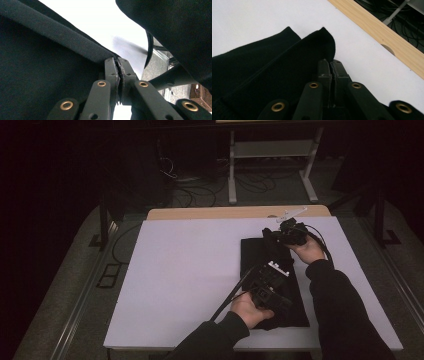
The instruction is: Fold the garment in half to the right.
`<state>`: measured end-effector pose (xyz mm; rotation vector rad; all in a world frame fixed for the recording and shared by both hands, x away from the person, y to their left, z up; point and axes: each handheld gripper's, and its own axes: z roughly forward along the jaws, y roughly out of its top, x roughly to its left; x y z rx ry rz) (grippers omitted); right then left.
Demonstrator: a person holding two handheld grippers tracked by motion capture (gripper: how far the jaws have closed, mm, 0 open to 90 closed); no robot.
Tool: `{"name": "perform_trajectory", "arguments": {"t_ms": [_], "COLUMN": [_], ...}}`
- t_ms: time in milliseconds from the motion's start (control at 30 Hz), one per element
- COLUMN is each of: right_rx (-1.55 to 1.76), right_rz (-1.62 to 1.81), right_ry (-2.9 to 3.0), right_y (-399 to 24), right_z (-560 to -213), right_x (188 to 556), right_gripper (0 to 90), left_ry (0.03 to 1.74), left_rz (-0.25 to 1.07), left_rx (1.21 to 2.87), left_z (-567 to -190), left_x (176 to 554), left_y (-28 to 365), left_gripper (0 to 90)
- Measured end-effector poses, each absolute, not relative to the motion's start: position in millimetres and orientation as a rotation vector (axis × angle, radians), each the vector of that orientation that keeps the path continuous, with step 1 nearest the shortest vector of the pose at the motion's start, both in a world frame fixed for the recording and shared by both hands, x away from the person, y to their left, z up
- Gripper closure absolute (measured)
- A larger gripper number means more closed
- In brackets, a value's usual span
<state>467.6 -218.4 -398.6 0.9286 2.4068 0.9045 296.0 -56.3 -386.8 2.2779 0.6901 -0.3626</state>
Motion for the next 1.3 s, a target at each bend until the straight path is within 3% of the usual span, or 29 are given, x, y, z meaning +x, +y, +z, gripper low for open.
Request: {"name": "perform_trajectory", "arguments": {"t_ms": [467,833,967,1300], "right_rx": [1.025,1.179,1.216,1.269], "right_rz": [0.899,0.869,0.869,0.880], "right_ry": [2.360,2.270,2.247,2.231], "right_y": [-237.9,-277.7,-290.3,-298.5], "right_z": [-413.3,-412.8,-408.5,-399.1], "right_x": [465.6,457.7,453.7,444.6], "right_gripper": [83.9,84.5,79.0,50.0], "left_ry": [0.692,0.686,0.683,0.650], "left_rz": [-0.374,-0.394,-0.399,-0.433], "left_rx": [2.301,2.314,2.306,2.230], "left_z": [-394.5,-401.9,-401.6,-397.4], "left_x": [298.4,299.3,299.4,298.9], "left_y": [-70.1,-82.0,-82.9,-85.5], "left_gripper": [85.5,84.9,82.8,66.3]}}
